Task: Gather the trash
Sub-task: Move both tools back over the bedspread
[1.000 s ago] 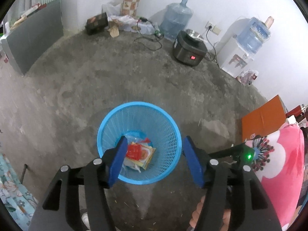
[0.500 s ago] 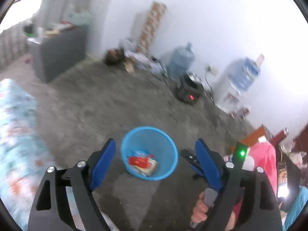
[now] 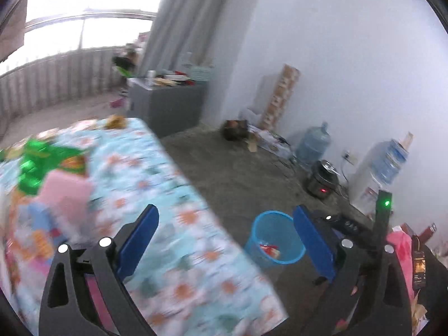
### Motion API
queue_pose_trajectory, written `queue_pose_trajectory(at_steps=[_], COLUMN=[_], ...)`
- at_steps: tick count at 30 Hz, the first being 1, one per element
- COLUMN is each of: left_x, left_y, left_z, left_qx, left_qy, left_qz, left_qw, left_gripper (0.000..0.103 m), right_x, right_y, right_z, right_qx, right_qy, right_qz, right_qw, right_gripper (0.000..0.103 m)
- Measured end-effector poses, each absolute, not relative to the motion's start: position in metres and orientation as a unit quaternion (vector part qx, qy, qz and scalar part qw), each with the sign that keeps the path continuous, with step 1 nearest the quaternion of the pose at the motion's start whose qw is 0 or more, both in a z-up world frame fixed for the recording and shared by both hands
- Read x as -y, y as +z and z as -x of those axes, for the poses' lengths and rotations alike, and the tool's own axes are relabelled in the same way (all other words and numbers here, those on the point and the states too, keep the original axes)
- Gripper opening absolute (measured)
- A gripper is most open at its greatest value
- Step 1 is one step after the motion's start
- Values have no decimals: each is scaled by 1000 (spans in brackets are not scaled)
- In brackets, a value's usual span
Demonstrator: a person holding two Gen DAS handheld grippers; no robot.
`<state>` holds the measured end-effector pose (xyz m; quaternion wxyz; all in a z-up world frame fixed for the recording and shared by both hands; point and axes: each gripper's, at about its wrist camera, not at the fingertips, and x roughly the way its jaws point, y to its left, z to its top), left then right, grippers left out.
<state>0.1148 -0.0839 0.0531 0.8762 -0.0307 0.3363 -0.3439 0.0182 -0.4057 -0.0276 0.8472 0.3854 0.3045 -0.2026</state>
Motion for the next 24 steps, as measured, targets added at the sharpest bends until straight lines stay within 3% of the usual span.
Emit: queue_pose_trajectory(at_steps=[12, 24], left_x=[-52, -89], left_y=[45, 29], left_z=[-104, -69], left_qx=[-312, -277], left_qy=[-243, -200], left_qz=[63, 25], left_qw=[916, 939], left_gripper=[97, 97], right_x=[301, 238], right_y=[-2, -11], right_z=[-68, -95], right_qx=[-358, -403], right_qy=[-46, 65], right_qz=[-310, -341], right_qw=[879, 847], right_gripper=[78, 78])
